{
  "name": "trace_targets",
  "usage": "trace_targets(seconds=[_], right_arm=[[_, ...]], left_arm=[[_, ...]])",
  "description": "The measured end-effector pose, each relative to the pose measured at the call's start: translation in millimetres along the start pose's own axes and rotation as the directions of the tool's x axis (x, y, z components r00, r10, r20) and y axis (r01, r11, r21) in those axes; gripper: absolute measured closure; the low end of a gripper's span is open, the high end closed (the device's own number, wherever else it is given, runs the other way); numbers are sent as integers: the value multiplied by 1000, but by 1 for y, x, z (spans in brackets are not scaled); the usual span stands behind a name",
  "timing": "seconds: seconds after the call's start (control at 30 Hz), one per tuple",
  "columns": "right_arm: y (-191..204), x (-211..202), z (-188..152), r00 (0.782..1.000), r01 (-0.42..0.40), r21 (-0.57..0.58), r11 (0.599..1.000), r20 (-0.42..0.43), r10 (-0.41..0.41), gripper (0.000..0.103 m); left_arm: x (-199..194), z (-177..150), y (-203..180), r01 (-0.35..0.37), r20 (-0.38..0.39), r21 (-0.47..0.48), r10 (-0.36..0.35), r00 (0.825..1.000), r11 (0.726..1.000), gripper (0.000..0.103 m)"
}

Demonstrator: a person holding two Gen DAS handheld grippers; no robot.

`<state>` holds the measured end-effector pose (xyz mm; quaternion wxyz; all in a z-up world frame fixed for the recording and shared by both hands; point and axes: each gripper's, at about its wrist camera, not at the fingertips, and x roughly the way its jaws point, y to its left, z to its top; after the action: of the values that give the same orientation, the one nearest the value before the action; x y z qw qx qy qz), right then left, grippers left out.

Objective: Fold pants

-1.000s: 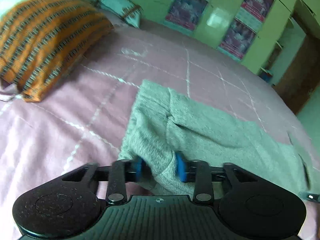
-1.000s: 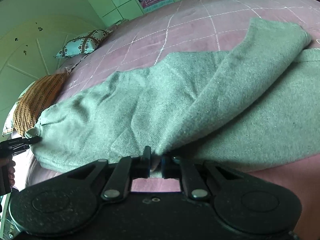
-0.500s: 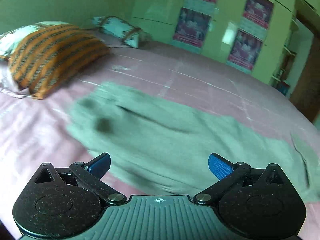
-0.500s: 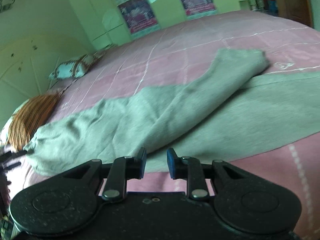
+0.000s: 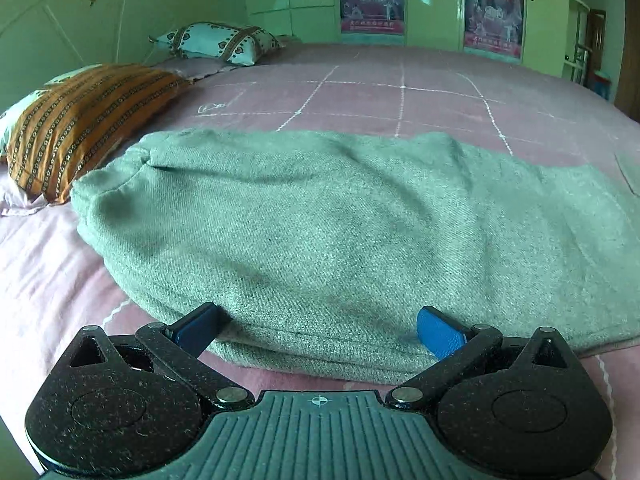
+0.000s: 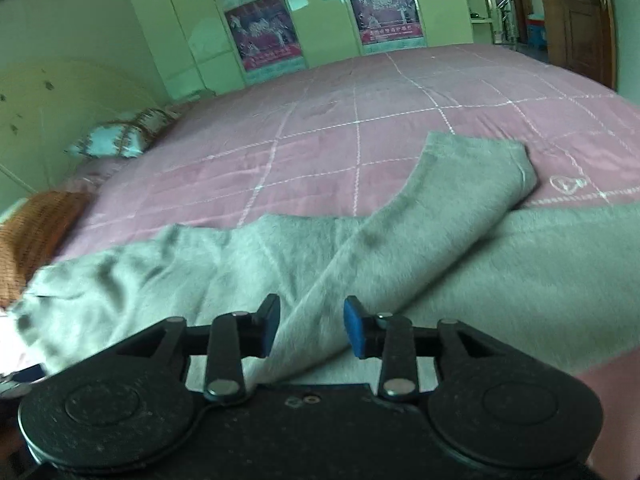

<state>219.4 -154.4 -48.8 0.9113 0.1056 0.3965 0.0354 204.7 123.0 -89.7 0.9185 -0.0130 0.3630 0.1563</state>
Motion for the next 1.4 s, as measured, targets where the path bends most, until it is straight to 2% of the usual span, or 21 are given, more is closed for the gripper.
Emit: trace_targets(seconds=[0.13,0.17,0.2,0.23,0.27,0.3,0.43,0.53,0.57,0.6,0.63,0.87,1.0,1.03,1.07,1.1,1.13,1.17,1.2,1.33,1.4], right_arm=[[15,29,3,989,137,-83,987,-42,-141,65],[18,33,1,981,183,-118,976,-41,-189,65],[19,34,-2,975,211,-144,967,-44,-219,71],[16,31,-6,973,217,-141,966,-50,-226,76],[11,26,-9,973,217,-122,969,-56,-225,91],[5,19,-13,974,215,-106,971,-56,-221,94],[-15,-7,-43,970,222,-59,973,-84,-227,92],[-18,-16,-49,971,219,-69,973,-77,-224,94],[-19,-19,-47,969,231,-69,970,-68,-236,90],[-20,-21,-44,968,241,-66,968,-52,-244,81],[-19,-23,-41,970,239,-59,969,-31,-241,78],[-3,-14,-1,969,241,-93,966,87,-233,78],[3,2,17,968,241,-139,961,102,-228,78],[3,7,19,964,262,-156,952,93,-250,78],[2,19,21,959,282,-189,941,43,-278,76],[-1,30,21,956,279,-215,936,-24,-291,79],[-6,35,19,956,274,-225,935,-44,-291,80],[-11,36,17,953,283,-232,931,-42,-300,94],[-19,31,15,954,283,-200,938,-43,-297,103],[-54,-11,-4,974,225,35,974,16,-225,103],[-86,-22,-28,982,185,243,952,-9,-188,98]], left_arm=[[2,1,-2,4,-4,1,-4,1000,1000,0],[0,0,-1,8,-4,-2,-8,1000,1000,0],[0,0,0,11,-4,-5,-11,1000,1000,0],[7,3,3,13,-3,-7,-13,1000,1000,0],[6,3,3,15,-2,-9,-15,1000,1000,0],[7,3,4,16,-1,-11,-16,1000,1000,0],[9,2,7,28,7,-21,-28,1000,999,0],[9,3,8,35,9,-29,-35,999,999,0],[8,3,9,36,11,-31,-36,999,999,0],[8,3,8,34,12,-28,-34,999,999,0],[7,3,7,31,12,-23,-31,999,999,0],[7,3,7,28,10,-24,-28,1000,999,0],[7,3,7,28,9,-23,-28,1000,999,0],[7,3,7,28,8,-23,-28,1000,999,0],[8,4,7,27,7,-23,-27,1000,999,0],[8,4,6,26,6,-20,-25,1000,999,0],[8,4,6,24,5,-18,-24,1000,1000,0],[8,3,6,25,6,-19,-25,1000,1000,0],[8,4,6,27,6,-20,-26,1000,999,0],[8,4,5,27,6,-21,-27,1000,999,0],[8,4,5,30,6,-22,-29,1000,999,0]])
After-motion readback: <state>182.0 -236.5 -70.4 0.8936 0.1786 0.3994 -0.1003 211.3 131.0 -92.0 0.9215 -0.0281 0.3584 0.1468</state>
